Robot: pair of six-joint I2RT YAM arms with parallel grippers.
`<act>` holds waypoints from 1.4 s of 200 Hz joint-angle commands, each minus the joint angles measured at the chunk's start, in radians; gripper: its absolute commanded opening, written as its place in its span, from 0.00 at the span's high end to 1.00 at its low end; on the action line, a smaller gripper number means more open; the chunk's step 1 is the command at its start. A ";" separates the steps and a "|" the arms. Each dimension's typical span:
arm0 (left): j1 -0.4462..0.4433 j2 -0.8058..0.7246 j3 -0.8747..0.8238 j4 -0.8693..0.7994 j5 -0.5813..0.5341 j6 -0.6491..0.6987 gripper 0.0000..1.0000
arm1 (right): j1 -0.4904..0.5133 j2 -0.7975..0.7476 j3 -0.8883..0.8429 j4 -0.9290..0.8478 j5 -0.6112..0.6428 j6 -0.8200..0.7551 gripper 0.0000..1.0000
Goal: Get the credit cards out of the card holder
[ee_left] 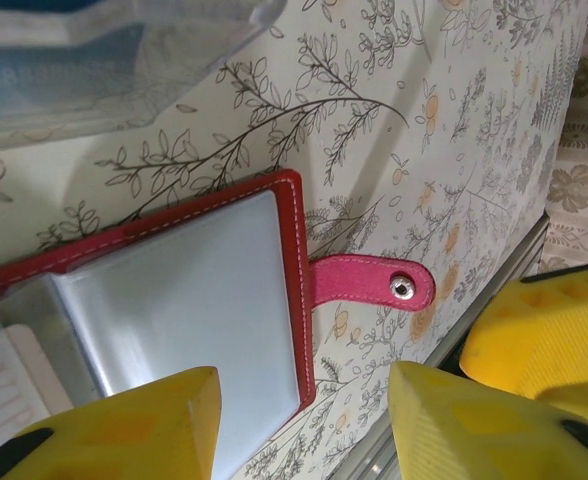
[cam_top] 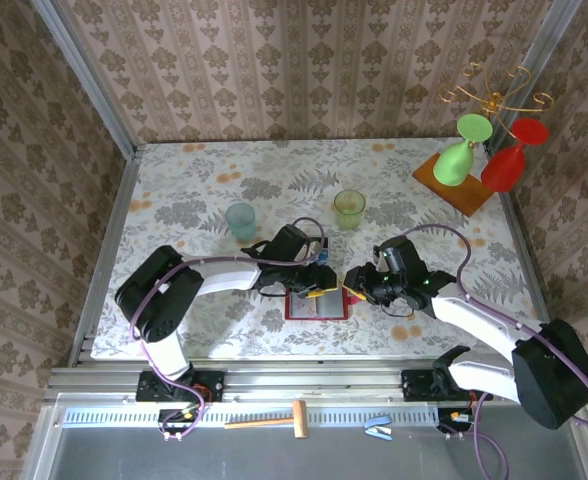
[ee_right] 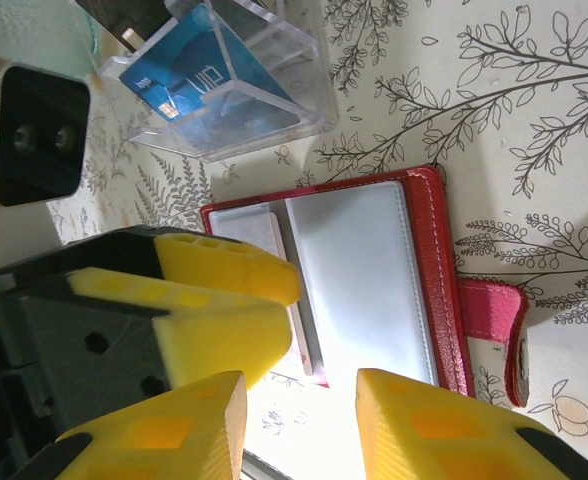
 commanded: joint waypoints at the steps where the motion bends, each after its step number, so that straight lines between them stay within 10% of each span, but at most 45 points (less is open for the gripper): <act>1: 0.010 -0.055 -0.037 0.023 -0.004 -0.014 0.52 | -0.002 0.027 -0.013 0.048 -0.027 0.006 0.64; 280: 0.137 -0.239 -0.286 -0.011 -0.040 0.052 0.67 | 0.200 0.445 0.200 0.168 -0.040 0.050 0.74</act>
